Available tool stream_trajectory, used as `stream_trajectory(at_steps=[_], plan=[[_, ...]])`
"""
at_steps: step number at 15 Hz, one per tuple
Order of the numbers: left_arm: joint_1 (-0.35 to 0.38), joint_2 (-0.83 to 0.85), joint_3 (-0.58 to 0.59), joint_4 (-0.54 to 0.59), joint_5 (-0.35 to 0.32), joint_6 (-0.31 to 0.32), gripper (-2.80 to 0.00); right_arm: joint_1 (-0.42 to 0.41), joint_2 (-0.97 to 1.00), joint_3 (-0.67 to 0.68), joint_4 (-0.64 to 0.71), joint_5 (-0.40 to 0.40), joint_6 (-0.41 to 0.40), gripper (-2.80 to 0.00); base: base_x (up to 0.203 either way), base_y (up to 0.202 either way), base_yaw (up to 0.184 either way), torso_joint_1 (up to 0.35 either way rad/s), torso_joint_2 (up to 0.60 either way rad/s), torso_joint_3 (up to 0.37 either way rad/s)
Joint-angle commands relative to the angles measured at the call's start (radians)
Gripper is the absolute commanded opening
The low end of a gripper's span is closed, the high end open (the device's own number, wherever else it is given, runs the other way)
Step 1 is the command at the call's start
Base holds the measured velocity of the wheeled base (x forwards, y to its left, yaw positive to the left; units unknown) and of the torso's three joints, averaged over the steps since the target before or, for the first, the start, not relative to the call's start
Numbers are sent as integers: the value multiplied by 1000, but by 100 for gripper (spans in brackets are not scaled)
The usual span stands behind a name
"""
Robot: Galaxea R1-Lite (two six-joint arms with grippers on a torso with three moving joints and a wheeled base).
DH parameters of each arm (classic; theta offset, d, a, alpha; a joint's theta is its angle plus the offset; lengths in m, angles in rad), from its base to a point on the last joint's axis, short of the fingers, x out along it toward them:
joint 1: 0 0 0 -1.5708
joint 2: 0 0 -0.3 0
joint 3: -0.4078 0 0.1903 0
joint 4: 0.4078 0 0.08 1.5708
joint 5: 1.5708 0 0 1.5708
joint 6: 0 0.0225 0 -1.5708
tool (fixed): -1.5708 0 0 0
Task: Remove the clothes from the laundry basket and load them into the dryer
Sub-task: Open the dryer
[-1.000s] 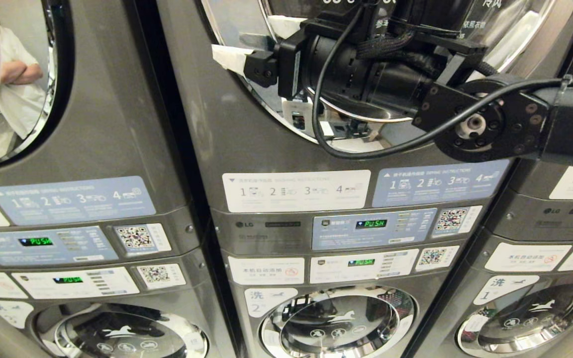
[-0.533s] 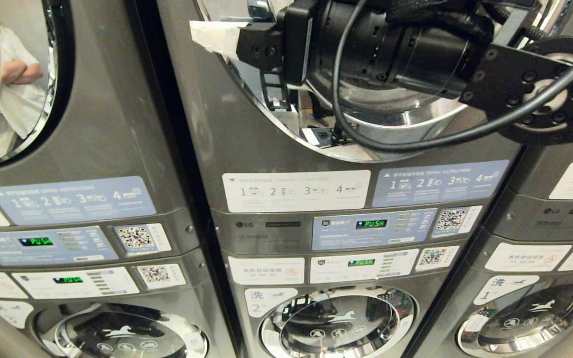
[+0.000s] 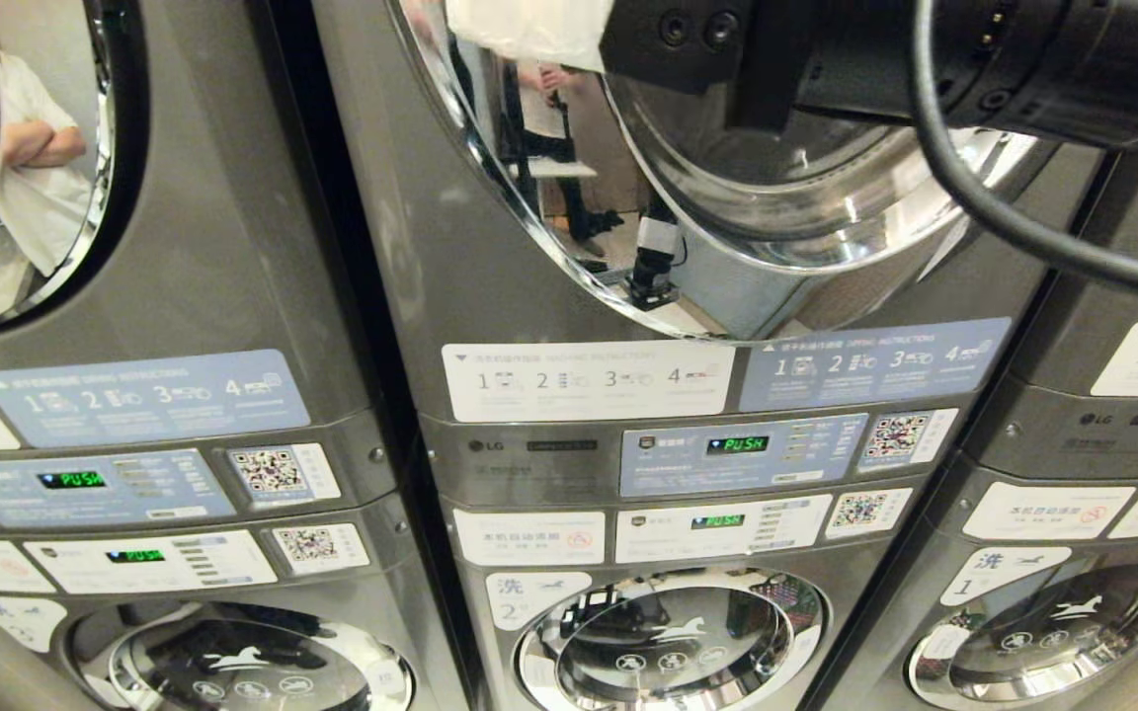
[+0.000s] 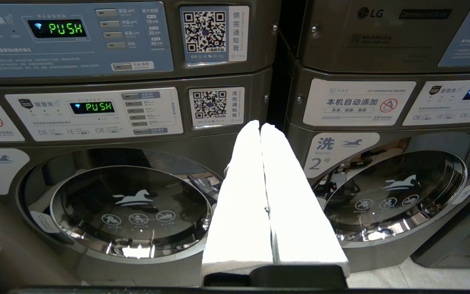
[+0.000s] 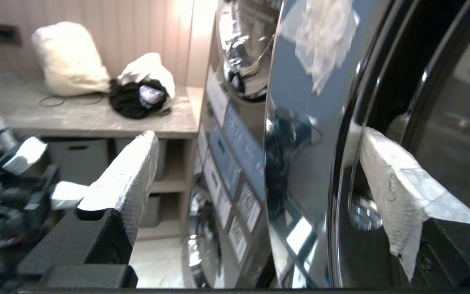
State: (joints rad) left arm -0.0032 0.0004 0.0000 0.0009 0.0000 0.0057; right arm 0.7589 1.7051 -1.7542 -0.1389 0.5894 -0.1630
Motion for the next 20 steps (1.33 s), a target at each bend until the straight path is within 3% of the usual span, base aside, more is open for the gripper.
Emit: stream_trajectory(at_steps=[1, 3, 20], plan=[[0, 0, -1, 0, 0, 0, -280, -1, -93, 75, 7, 29, -3, 0, 0, 0, 0, 0, 0, 0], [0, 0, 0, 0, 0, 0, -280, -2, -145, 148, 31, 80, -5, 0, 0, 0, 0, 0, 0, 0], [0, 0, 0, -1, 0, 0, -280, -3, -465, 420, 146, 193, -3, 0, 0, 0, 0, 0, 0, 0]])
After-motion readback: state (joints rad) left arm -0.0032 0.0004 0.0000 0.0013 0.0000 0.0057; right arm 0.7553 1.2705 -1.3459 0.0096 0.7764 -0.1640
